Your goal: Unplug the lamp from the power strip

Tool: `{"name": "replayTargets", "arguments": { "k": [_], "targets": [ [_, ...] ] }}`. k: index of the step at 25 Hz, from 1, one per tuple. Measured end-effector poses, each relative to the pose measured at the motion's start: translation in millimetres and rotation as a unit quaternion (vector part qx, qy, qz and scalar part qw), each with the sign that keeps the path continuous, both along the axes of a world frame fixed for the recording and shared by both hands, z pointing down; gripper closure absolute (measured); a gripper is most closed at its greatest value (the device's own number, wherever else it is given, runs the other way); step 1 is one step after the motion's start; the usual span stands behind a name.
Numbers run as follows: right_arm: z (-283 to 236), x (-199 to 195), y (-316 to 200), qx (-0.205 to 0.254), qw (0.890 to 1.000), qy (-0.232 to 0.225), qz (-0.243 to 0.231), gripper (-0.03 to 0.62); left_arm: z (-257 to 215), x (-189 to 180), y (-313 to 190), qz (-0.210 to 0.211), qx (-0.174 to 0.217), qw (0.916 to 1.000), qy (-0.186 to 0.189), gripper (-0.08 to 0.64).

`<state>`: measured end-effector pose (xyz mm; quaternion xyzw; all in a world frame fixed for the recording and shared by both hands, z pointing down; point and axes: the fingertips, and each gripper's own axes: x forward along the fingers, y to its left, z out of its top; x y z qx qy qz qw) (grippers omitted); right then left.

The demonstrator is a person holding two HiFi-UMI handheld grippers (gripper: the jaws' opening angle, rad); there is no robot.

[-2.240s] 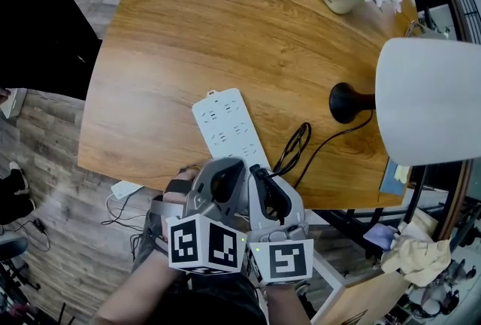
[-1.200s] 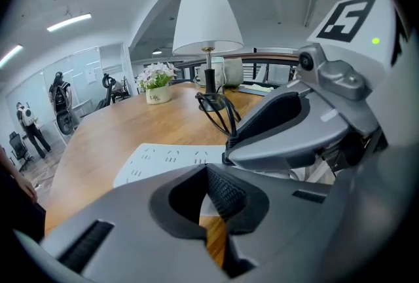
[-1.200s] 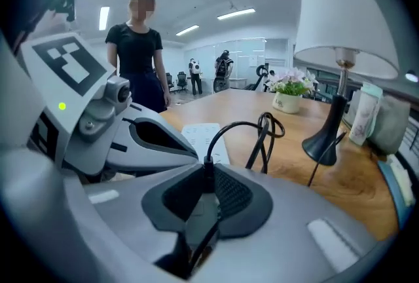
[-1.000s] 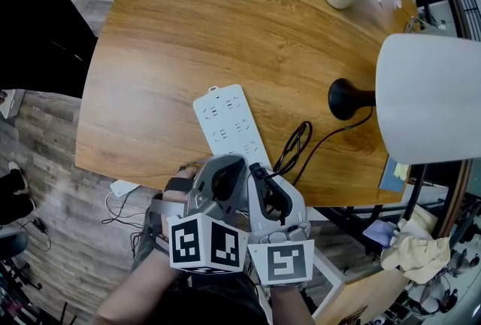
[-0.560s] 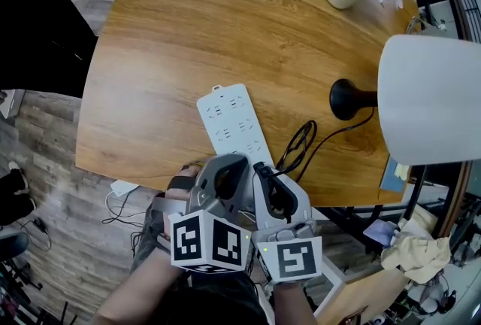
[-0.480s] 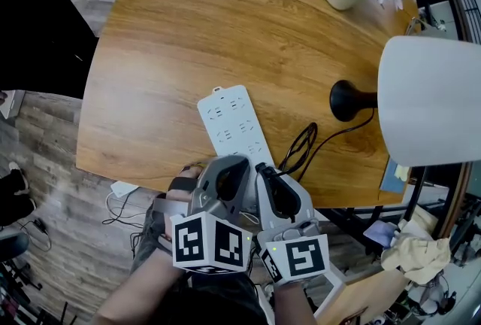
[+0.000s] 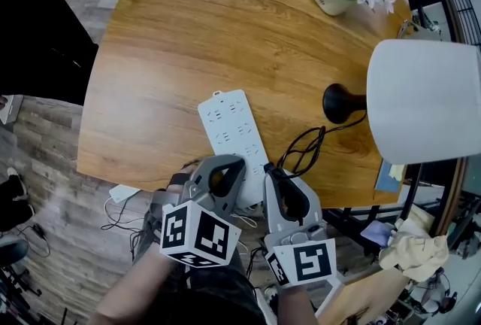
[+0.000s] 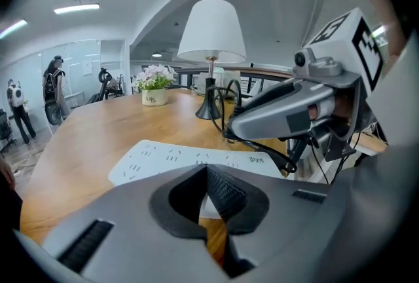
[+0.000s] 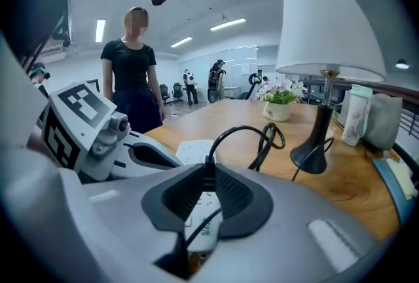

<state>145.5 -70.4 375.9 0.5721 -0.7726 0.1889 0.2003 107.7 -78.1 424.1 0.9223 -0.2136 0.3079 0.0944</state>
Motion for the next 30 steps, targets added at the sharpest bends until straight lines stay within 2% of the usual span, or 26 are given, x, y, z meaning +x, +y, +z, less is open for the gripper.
{"name": "replayTargets", "arguments": {
  "k": [5, 8, 15, 17, 19, 23, 30],
  "targets": [
    [4, 16, 2, -0.008, 1.000, 0.007, 0.018, 0.526, -31, -8, -11, -0.034, 0.039, 0.9960, 0.073, 0.565],
    [10, 25, 6, -0.023, 0.999, 0.025, 0.020, 0.526, -43, -17, -12, -0.046, 0.046, 0.9934, 0.095, 0.565],
    [20, 52, 10, -0.068, 0.996, 0.048, 0.043, 0.518, -49, -32, -10, -0.050, 0.049, 0.9935, 0.089, 0.565],
    [18, 54, 8, -0.069, 0.995, 0.051, 0.044, 0.479, -50, -32, -7, -0.051, 0.049, 0.9935, 0.089, 0.565],
    [15, 55, 7, -0.065, 0.995, 0.046, 0.053, 0.433, -52, -32, -4, -0.051, 0.049, 0.9933, 0.091, 0.565],
    [8, 62, 8, -0.052, 0.995, 0.036, 0.082, 0.395, -56, -33, -3, -0.052, 0.053, 0.9928, 0.094, 0.565],
    [-6, 53, 14, -0.017, 0.996, 0.015, 0.081, 0.394, -63, -44, -7, -0.070, 0.055, 0.9902, 0.108, 0.565]
  ]
}}
